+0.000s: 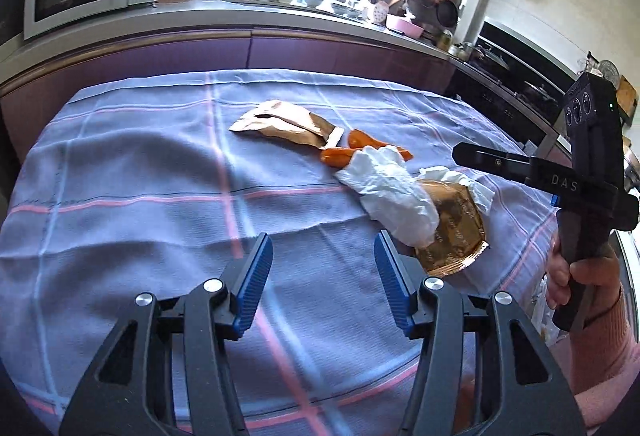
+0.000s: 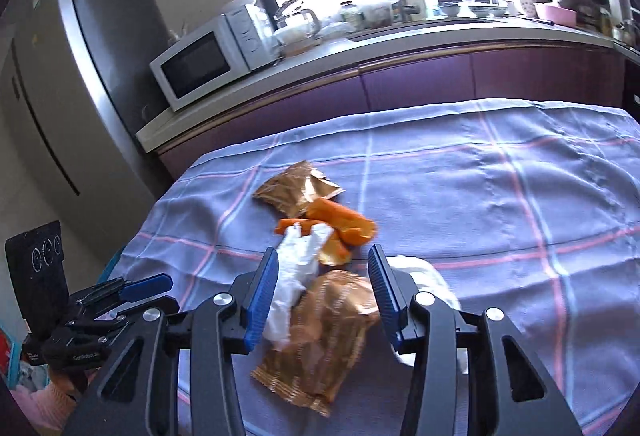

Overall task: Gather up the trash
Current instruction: 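Move both open tools back toward the table, then grasp a white crumpled tissue with the left tool while the right tool grasps another tissue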

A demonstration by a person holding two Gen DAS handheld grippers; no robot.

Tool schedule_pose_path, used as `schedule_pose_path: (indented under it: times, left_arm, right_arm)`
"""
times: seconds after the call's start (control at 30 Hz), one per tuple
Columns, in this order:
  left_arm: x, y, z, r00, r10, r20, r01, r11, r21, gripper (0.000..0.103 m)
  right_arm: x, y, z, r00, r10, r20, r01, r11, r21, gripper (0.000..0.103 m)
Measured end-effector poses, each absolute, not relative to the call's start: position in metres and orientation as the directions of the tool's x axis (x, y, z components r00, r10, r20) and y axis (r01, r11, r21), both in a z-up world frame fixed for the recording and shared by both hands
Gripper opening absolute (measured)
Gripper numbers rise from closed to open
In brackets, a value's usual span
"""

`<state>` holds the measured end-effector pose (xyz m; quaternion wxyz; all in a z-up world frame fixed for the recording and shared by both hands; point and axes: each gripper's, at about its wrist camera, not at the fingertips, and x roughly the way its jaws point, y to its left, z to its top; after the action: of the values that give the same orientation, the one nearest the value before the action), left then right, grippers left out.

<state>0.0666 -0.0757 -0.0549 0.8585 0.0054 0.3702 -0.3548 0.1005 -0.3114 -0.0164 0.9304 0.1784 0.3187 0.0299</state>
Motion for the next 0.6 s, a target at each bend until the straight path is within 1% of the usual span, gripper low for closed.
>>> schedule_pose_path:
  times: [0.1, 0.17, 0.27, 0.43, 0.57, 0.6]
  left_arm:
    - [0.07, -0.102, -0.055, 0.432, -0.626, -0.649, 0.64, 0.72, -0.269, 0.056]
    - [0.074, -0.114, -0.055, 0.412, -0.636, -0.653, 0.647, 0.709, -0.281, 0.057]
    - [0.081, -0.128, -0.057, 0.382, -0.643, -0.664, 0.652, 0.697, -0.3, 0.061]
    - [0.089, -0.148, -0.066, 0.346, -0.634, -0.692, 0.648, 0.694, -0.312, 0.061]
    - [0.096, -0.161, -0.078, 0.328, -0.61, -0.721, 0.631, 0.71, -0.313, 0.055]
    - [0.098, -0.161, -0.08, 0.318, -0.612, -0.724, 0.627, 0.709, -0.324, 0.048]
  right_arm:
    - [0.097, -0.331, -0.023, 0.795, 0.137, -0.591, 0.106, 0.928, 0.357, 0.045]
    - [0.093, -0.341, -0.028, 0.791, 0.134, -0.597, 0.119, 0.923, 0.365, 0.047]
    - [0.091, -0.348, -0.036, 0.785, 0.141, -0.604, 0.126, 0.917, 0.378, 0.047]
    - [0.091, -0.355, -0.048, 0.769, 0.158, -0.619, 0.127, 0.911, 0.391, 0.048]
    - [0.094, -0.358, -0.058, 0.755, 0.171, -0.634, 0.134, 0.905, 0.403, 0.048]
    - [0.094, -0.358, -0.06, 0.751, 0.172, -0.637, 0.135, 0.905, 0.404, 0.048]
